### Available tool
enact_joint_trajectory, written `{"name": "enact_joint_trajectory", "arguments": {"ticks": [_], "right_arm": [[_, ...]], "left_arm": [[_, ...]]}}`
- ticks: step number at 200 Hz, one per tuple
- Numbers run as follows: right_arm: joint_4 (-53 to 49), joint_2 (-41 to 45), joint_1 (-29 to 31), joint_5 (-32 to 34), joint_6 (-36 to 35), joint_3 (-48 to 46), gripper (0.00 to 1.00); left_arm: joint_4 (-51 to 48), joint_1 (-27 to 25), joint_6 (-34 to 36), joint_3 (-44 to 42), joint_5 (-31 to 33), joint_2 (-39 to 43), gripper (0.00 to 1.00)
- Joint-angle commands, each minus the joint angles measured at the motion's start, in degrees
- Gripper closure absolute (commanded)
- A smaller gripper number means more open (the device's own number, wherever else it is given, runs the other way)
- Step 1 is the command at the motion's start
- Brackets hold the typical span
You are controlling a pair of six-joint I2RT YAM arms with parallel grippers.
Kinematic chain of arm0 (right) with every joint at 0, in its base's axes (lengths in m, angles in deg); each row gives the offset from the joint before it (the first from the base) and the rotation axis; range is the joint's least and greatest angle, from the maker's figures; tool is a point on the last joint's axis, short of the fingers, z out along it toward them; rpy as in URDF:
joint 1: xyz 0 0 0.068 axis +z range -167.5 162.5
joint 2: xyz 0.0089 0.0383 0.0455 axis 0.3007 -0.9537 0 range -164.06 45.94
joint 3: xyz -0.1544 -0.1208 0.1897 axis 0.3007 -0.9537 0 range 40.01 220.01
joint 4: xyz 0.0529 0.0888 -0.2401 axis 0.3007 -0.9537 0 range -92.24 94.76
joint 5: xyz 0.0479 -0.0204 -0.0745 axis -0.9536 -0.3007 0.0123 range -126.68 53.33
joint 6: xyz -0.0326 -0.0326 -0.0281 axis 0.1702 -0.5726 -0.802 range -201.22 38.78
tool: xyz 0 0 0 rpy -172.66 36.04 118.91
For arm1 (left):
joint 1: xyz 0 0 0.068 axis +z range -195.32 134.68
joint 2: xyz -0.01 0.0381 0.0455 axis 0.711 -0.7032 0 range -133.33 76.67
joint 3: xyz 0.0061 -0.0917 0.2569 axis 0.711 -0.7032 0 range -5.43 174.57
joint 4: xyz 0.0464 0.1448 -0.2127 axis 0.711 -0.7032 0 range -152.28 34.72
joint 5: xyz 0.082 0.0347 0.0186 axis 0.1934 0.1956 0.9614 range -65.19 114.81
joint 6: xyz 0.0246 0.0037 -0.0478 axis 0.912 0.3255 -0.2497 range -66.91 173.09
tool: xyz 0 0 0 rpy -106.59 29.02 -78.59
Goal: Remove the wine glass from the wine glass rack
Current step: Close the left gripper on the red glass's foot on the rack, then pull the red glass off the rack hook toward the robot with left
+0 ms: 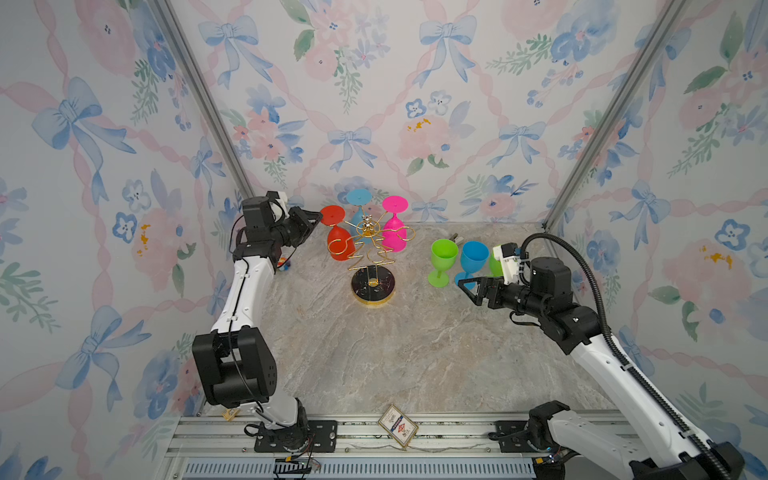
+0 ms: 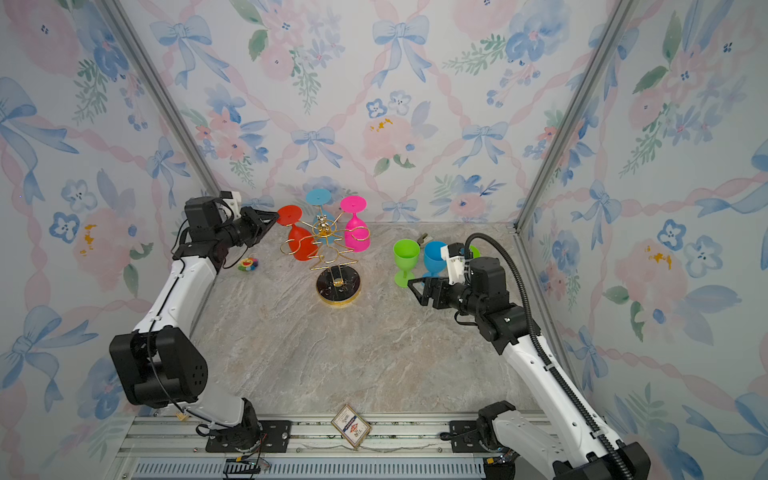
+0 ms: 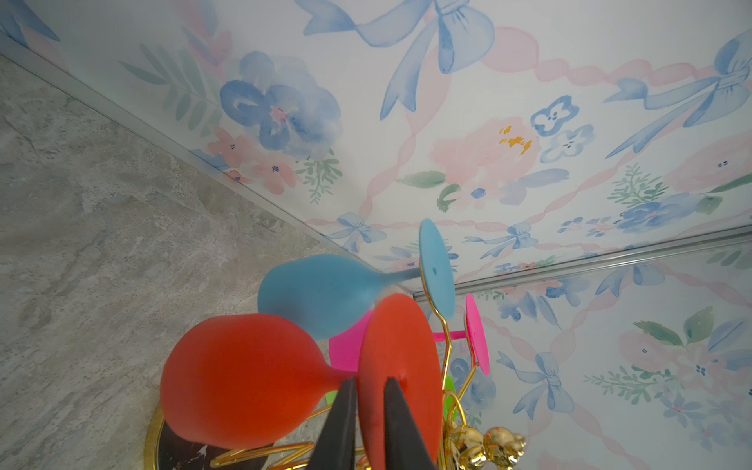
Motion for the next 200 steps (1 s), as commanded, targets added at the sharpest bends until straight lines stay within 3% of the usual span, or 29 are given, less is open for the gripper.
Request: {"name": "enact_joint_trajectory", "arguments": {"ticks": [1, 200], "right_arm": [[1.6, 0.6, 0.6, 0.4, 0.8, -0.7, 0.1], [3.4, -0.5, 0.6, 0.3, 1.8, -1.7, 0.1]], "left_arm": [[0.9, 0.4, -0.3, 1.5, -1.3, 1.6, 0.87], [7.2, 0.5, -6.9, 0.4, -5.9, 2.9, 1.0]]}}
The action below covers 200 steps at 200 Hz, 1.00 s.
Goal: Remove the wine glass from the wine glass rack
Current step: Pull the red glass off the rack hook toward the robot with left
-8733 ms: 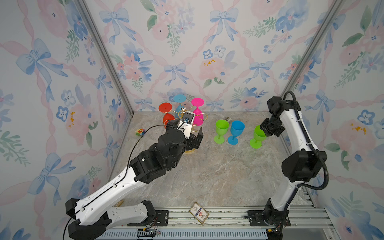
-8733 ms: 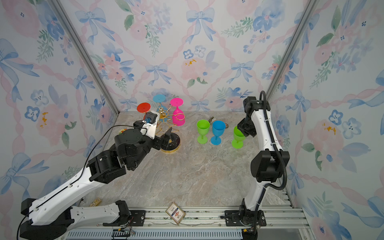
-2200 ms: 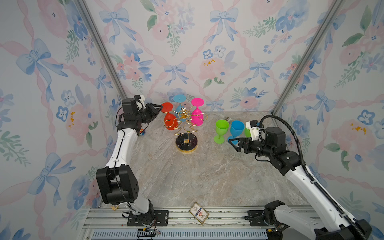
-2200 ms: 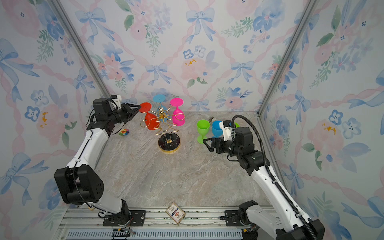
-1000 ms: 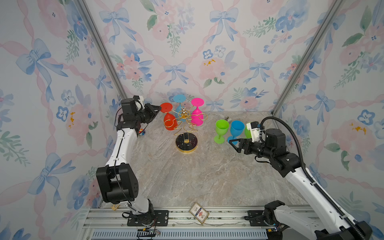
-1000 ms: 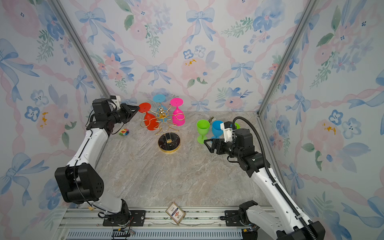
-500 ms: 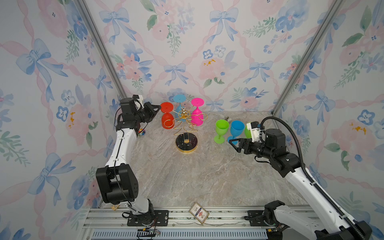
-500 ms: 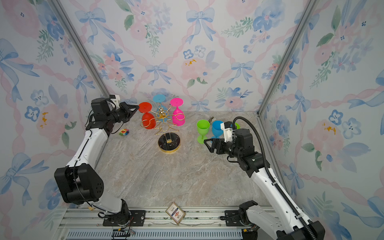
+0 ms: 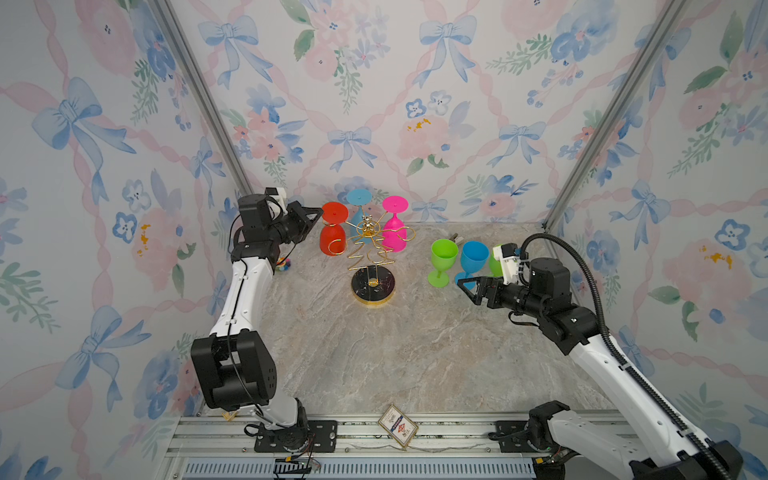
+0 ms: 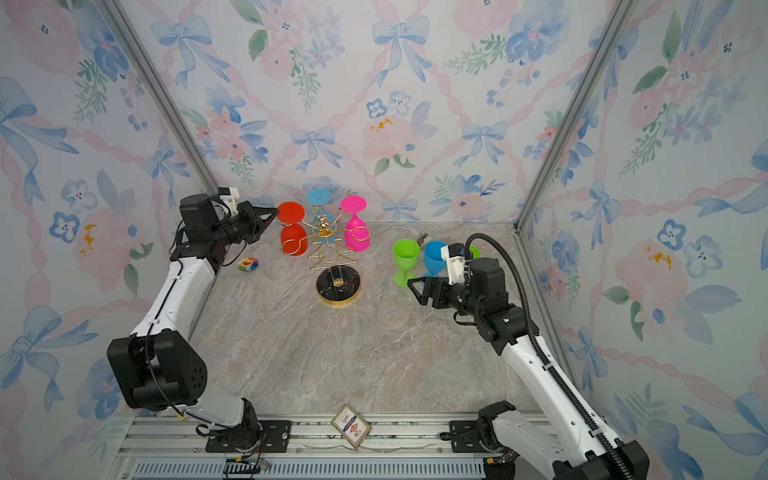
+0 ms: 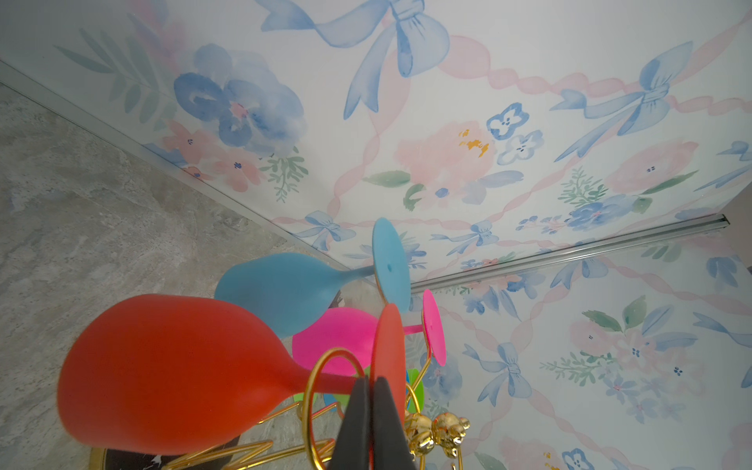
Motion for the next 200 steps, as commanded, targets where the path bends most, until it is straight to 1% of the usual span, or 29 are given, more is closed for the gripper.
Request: {"name": "enact_joint_trajectory", "arguments": {"ticks": [1, 36, 108, 200], "right_arm": [[1.6, -0.3, 0.6, 0.3, 0.7, -0.7, 0.1], [1.9, -0.7, 0.6, 0.2, 0.9, -0.7, 0.1], [2.6, -1.7, 0.7, 0.2, 1.5, -0.7, 0.11], [0.8, -0.3, 0.6, 1.3, 0.9, -0.9, 0.11]], "left_arm": [[3.3, 0.4, -1.8, 0.4, -2.0, 1.9, 1.0], [6.7, 0.3, -4.3, -1.3, -3.3, 2.0, 1.0], [6.7, -1.4, -4.2, -1.8, -3.5, 2.4, 1.0], [6.7, -3.2, -4.0, -1.7, -2.7, 1.7, 1.0]]}}
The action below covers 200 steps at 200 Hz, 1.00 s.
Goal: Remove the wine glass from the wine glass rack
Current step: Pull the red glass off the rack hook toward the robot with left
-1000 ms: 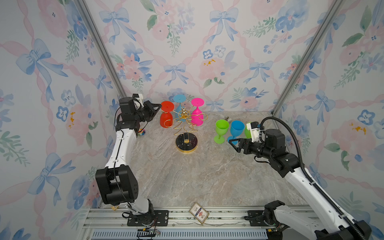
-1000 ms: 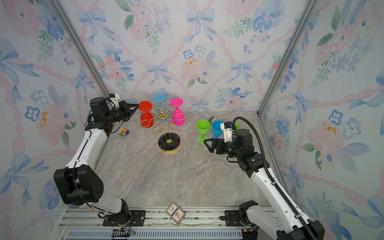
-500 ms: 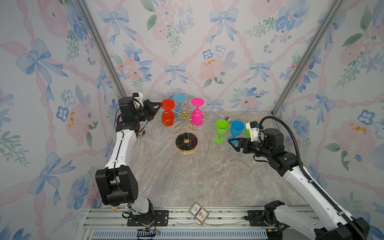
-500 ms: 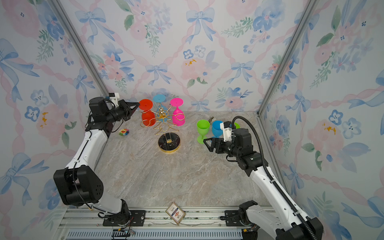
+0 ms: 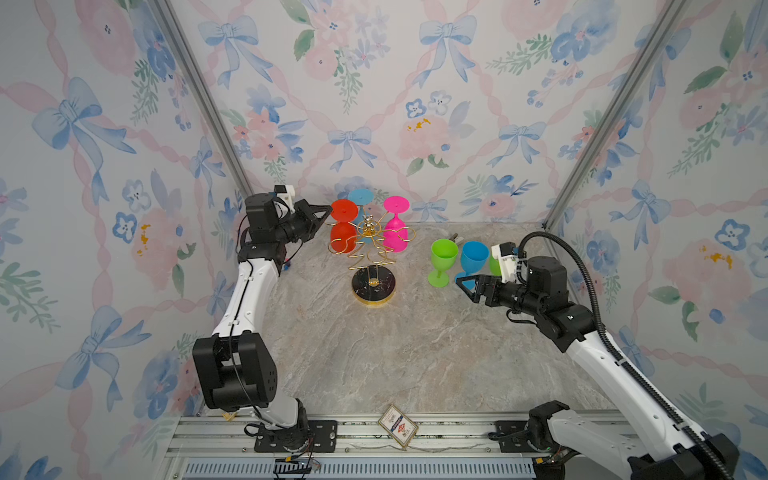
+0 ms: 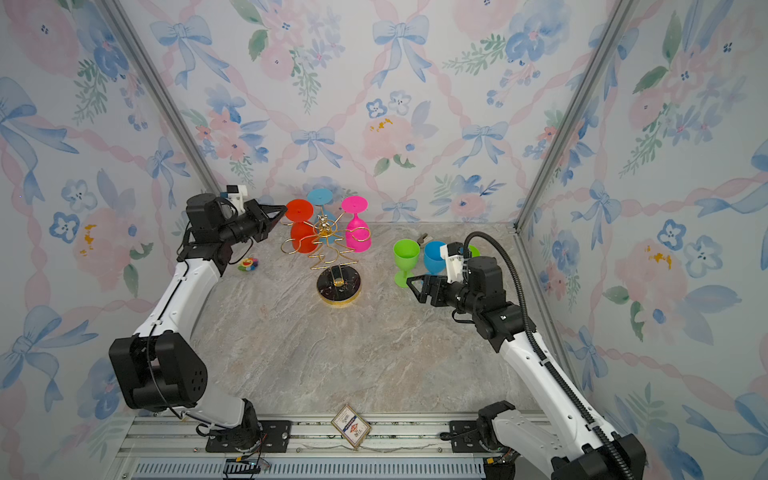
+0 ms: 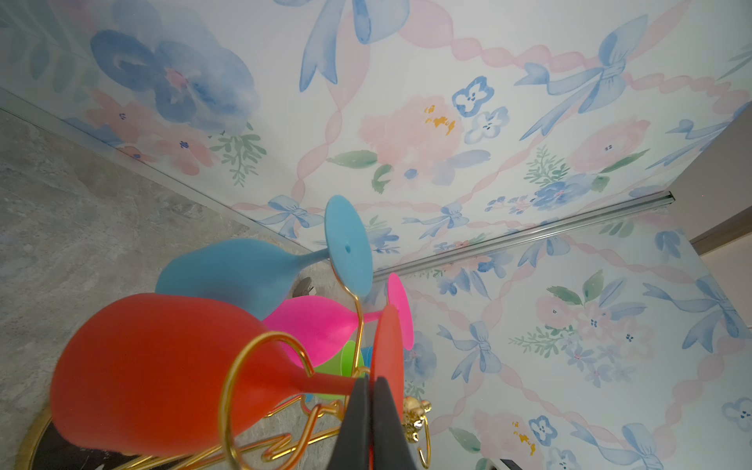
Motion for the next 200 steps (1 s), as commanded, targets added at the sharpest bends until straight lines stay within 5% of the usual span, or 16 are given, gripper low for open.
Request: {"name": "enact_joint_trajectory", "arguments": {"ticks": [1, 200], "right_arm": [[-0.3, 1.1, 0.6, 1.1, -0.1, -1.0, 0.11], [-2.7, 4.1, 0.6, 2.8, -1.1, -1.4, 0.11]], "left_arm": [[1.7, -0.5, -0.2, -0.3, -0.5, 1.2, 1.0], [7.3, 0.0, -3.3, 3.5, 2.4, -5.1, 1.0]]}}
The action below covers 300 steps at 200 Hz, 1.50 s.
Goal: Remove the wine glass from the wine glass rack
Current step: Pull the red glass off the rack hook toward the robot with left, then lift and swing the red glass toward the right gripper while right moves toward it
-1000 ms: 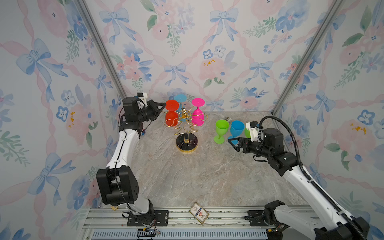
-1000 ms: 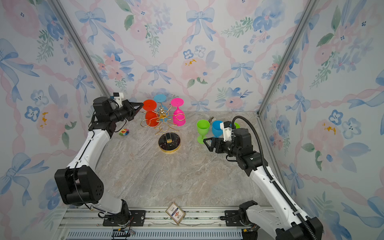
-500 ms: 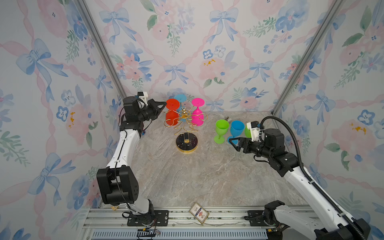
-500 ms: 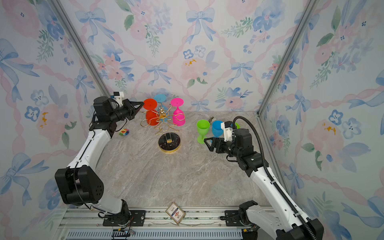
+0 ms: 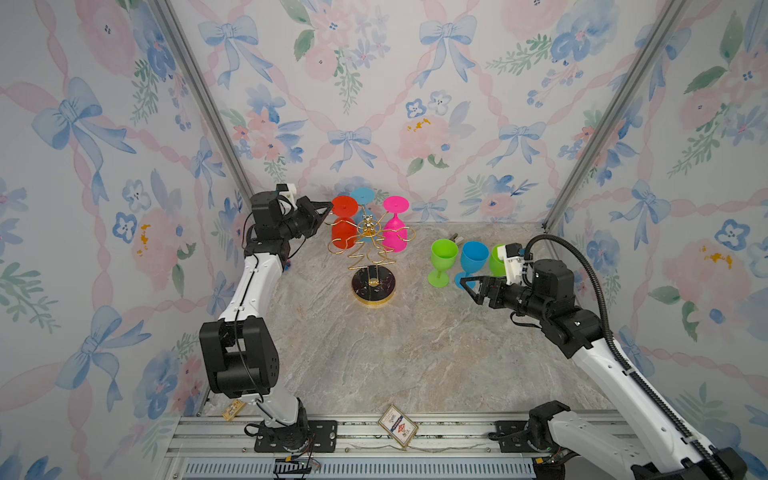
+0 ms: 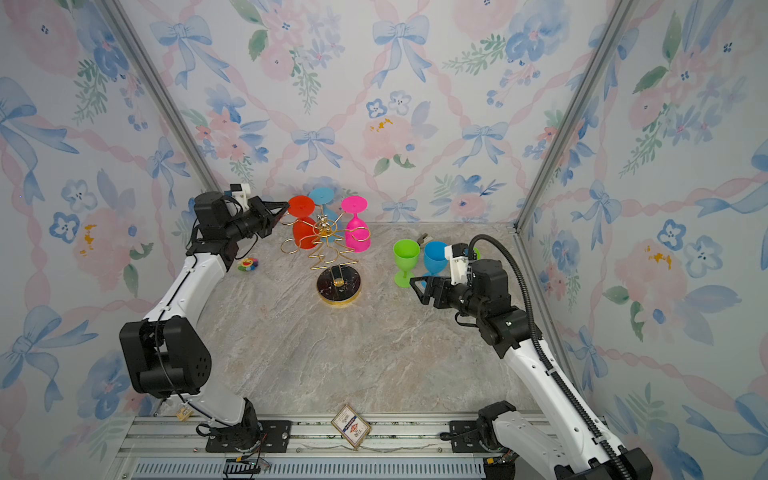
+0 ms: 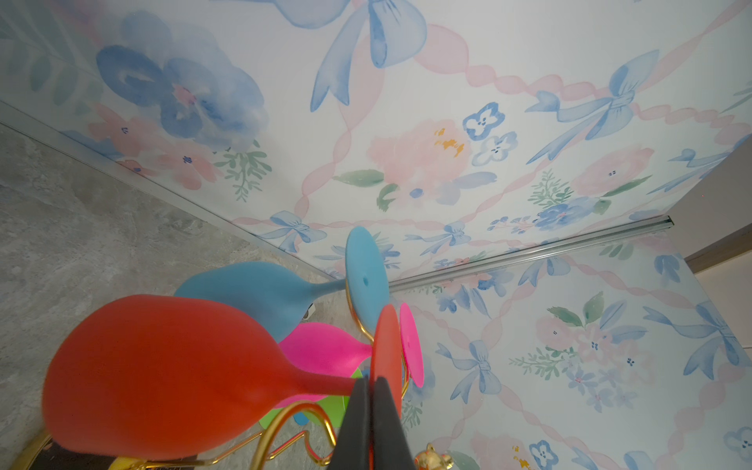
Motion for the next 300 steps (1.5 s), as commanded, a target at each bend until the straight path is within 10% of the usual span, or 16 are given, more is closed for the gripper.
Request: {"name": "enact_joint_trajectory", "arguments": {"ticks": [1, 300], "right_arm": [[-1.3, 0.8, 0.5, 0.8, -0.9, -1.0, 0.11], [-0.2, 0.1, 1.1, -0.5, 0.6, -0.6, 0.1]], "left_arm": [[2.2, 0.4, -0.3, 1.8, 0.7, -0.2, 1.0], [-0.8, 10.3, 5.8, 9.9, -0.4, 12.3, 1.0]]}}
